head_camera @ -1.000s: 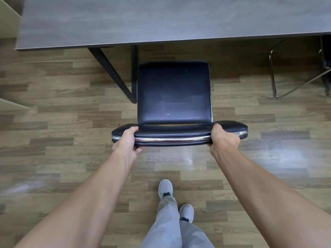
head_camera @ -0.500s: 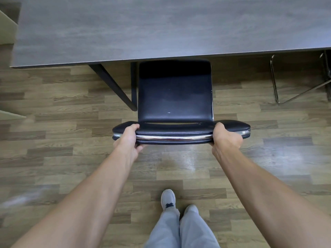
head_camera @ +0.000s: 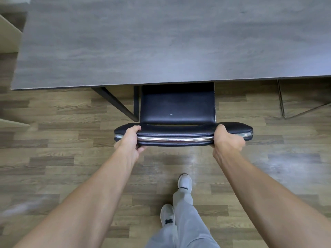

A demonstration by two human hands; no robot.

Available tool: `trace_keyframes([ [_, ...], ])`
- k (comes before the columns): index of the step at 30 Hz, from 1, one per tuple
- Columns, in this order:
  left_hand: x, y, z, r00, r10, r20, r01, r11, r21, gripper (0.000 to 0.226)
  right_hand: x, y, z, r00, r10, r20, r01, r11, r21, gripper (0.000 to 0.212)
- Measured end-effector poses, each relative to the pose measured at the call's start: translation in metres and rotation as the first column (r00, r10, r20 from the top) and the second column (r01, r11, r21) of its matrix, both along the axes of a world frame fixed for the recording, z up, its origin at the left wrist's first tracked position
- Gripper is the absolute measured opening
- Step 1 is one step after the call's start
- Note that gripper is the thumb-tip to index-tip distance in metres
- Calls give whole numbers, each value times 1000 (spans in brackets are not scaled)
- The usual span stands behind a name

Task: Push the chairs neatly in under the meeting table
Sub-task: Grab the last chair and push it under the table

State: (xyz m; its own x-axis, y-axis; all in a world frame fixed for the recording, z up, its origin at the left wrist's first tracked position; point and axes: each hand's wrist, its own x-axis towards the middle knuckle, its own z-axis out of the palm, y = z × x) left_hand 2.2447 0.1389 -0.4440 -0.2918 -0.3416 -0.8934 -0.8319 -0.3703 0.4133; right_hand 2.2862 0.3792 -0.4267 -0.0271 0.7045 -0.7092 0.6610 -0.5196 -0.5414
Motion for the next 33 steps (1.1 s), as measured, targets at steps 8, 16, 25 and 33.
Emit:
trace_keyframes([
  [8,-47,20,1,999,-24,24,24,1000,-6,55,-51,26,3,998,44,49,-46,998,37,62],
  [16,-63,36,23,998,11,-60,-14,999,-52,89,-76,32,7,993,111,51,-113,992,54,88],
  [25,-108,37,29,1000,-20,-23,17,994,-108,95,-113,32,6,987,156,40,-159,984,81,98],
  [33,-140,32,29,999,-30,15,31,991,-130,101,-144,25,2,991,96,94,-104,991,88,95],
])
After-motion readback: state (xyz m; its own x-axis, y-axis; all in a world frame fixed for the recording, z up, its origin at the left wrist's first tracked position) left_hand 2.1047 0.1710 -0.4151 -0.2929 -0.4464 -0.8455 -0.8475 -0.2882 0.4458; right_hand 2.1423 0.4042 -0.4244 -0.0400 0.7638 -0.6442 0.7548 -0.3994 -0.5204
